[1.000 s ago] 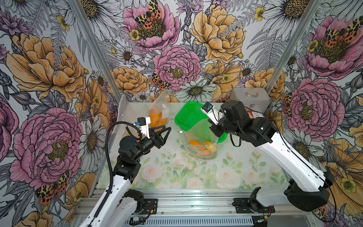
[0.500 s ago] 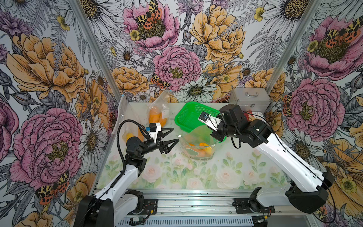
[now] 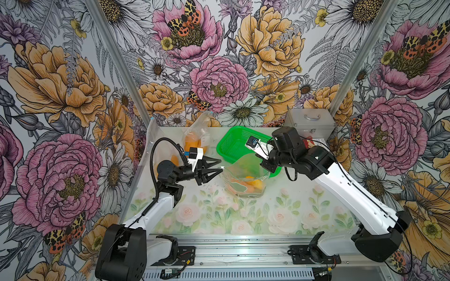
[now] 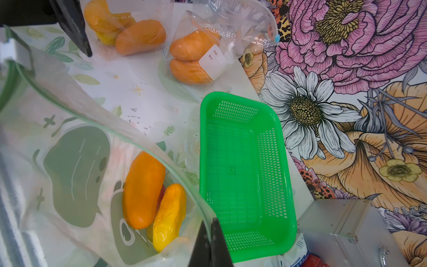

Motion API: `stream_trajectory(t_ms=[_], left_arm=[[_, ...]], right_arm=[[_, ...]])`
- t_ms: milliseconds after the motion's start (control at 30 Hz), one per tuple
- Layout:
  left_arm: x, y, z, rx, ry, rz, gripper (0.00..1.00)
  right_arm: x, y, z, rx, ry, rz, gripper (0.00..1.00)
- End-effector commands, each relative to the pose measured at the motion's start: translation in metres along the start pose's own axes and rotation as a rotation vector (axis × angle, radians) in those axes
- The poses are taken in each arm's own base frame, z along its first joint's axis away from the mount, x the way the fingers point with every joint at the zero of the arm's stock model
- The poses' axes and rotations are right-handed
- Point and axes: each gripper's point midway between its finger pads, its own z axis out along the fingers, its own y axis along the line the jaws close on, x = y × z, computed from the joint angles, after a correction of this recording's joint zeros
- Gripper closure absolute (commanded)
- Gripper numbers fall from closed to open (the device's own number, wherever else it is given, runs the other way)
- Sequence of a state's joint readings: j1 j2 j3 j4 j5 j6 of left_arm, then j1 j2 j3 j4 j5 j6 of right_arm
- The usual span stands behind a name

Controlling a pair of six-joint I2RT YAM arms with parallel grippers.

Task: Place the mango in a zip-top bag and seal the zipper
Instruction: Zip the zipper on the zipper food storage bag.

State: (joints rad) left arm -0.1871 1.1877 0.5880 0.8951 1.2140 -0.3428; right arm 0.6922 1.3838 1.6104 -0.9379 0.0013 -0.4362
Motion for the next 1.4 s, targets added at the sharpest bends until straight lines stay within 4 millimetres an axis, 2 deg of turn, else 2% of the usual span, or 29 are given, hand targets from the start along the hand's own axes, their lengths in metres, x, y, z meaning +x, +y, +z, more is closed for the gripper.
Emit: stream_trajectory(t_ms=[0, 100, 167, 400, 633, 767, 833, 867, 967, 1133, 1233, 1367], left_arm=[[0.002, -0.001, -0.005, 0.010, 0.010, 0.017, 0.38], [0.007, 0.003, -0.012, -0.020, 0.012, 0.014, 0.39], [0.009, 0.007, -0.014, -0.044, 0.013, 0.010, 0.43], [0.010, 0.009, -0.008, -0.036, 0.016, 0.003, 0.50], [0.014, 0.015, 0.002, -0.026, 0.023, -0.017, 0.69], [0.012, 0.019, 0.003, -0.046, 0.015, -0.015, 0.99], [0.007, 0.020, 0.003, -0.063, 0.005, -0.002, 1.00], [0.003, 0.020, 0.002, -0.074, -0.002, 0.006, 1.00], [-0.006, 0.022, 0.001, -0.117, -0.009, 0.020, 1.00], [-0.009, 0.020, 0.003, -0.175, 0.034, 0.044, 1.00], [-0.007, 0.016, 0.006, -0.183, 0.062, 0.066, 1.00], [-0.006, 0.014, 0.010, -0.174, 0.068, 0.073, 1.00]], right_arm=[[-0.009, -0.004, 0.000, -0.002, -0.038, 0.010, 1.00], [-0.009, -0.005, 0.000, -0.008, -0.042, 0.016, 1.00], [-0.010, -0.005, 0.000, -0.010, -0.044, 0.018, 1.00], [-0.010, -0.004, 0.003, -0.019, -0.041, 0.024, 1.00], [-0.010, -0.004, 0.003, -0.021, -0.044, 0.030, 1.00], [-0.010, -0.004, -0.001, -0.014, -0.049, 0.031, 1.00], [-0.011, -0.005, -0.006, -0.012, -0.059, 0.036, 0.99], [-0.014, -0.004, -0.009, -0.017, -0.072, 0.037, 0.92], [-0.030, 0.004, -0.029, -0.069, -0.160, 0.030, 0.71], [-0.068, 0.019, -0.060, -0.175, -0.324, 0.000, 0.55], [-0.089, 0.029, -0.064, -0.227, -0.383, -0.041, 0.52], [-0.115, 0.042, -0.052, -0.312, -0.426, -0.087, 0.54]])
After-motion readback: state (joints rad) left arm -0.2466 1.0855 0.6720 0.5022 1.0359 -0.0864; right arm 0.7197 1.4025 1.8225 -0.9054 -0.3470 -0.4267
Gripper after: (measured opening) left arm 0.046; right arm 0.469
